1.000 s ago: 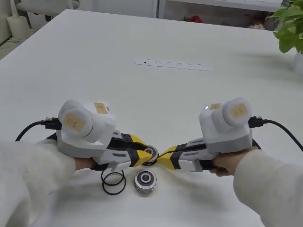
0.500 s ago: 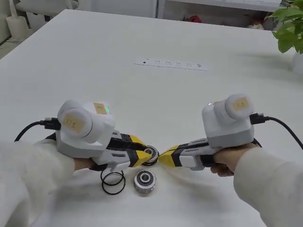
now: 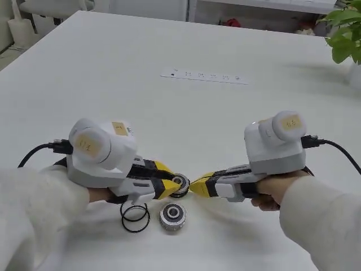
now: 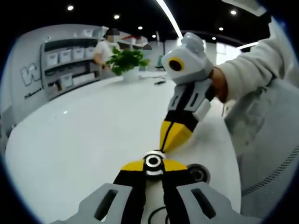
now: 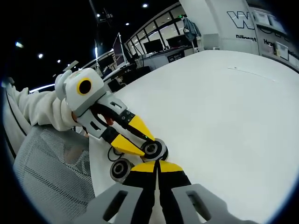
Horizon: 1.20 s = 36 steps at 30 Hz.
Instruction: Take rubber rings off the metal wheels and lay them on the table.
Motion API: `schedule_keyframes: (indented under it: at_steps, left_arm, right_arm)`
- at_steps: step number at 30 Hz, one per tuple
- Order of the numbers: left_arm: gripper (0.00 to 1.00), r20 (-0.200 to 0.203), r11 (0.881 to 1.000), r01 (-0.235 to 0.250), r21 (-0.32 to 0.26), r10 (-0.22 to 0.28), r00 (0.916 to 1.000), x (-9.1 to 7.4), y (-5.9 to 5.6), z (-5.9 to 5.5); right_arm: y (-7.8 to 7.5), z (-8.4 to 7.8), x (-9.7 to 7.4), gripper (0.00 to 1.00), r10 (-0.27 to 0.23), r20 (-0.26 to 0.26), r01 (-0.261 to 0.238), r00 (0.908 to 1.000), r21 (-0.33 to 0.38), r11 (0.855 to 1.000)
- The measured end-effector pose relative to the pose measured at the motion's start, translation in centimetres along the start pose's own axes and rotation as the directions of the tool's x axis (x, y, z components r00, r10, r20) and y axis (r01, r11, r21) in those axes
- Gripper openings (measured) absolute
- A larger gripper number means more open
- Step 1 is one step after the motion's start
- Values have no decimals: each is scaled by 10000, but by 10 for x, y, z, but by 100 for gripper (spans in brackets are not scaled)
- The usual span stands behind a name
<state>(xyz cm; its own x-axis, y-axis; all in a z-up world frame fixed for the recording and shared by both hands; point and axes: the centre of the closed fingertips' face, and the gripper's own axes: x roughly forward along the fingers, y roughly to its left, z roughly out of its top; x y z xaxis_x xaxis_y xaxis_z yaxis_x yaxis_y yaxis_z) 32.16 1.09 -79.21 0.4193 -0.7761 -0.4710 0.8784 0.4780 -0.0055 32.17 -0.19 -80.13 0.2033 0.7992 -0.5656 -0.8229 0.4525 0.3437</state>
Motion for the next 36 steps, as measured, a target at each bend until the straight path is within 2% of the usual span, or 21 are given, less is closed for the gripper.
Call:
schedule_keyframes:
  at_steps: [6,24,25,26,27,28,29,31,33,35,36]
  left_arm:
    - [13,-36,10000,25,42,-25,10000,-1,-1,0]
    - [12,-163,9998,-40,214,44,9999,0,3,-2]
    - [12,-175,9997,-39,232,43,9998,0,3,-2]
    - [12,-178,9997,-36,228,40,9998,0,3,-2]
    - [12,-179,9997,-37,237,41,9998,0,3,-2]
    - [12,-176,9997,-40,239,44,9998,0,3,-2]
    - [12,-173,9997,-42,230,46,9998,0,3,-2]
    - [12,-156,9998,-41,217,45,9999,0,3,-2]
    - [12,-143,9998,-42,206,45,9999,0,3,-2]
    - [12,-139,9998,-45,210,48,9999,0,3,-2]
    - [12,-126,9998,-44,202,47,9999,-1,4,-2]
  right_arm:
    - [-4,1,-1,0,-173,73,171,9998,192,9997]
    - [0,5,-2,0,-2,248,-7,9997,365,9993]
    - [0,7,-3,0,47,370,-63,9993,423,9991]
    - [8,28,-5,0,424,1414,-590,9890,1152,9916]
    - [3,37,-8,0,-6,1584,-154,9874,994,9949]
    - [-1,35,-9,0,-308,1286,263,9912,368,9990]
    - [-2,31,-10,0,-347,1129,345,9930,44,9994]
    - [-4,26,-9,0,-400,1119,363,9929,353,9987]
    - [-6,18,-9,0,-272,807,261,9964,151,9995]
    - [-10,12,-8,0,-395,542,407,9978,-217,9989]
    - [-8,9,-7,0,-262,370,271,9990,-235,9994]
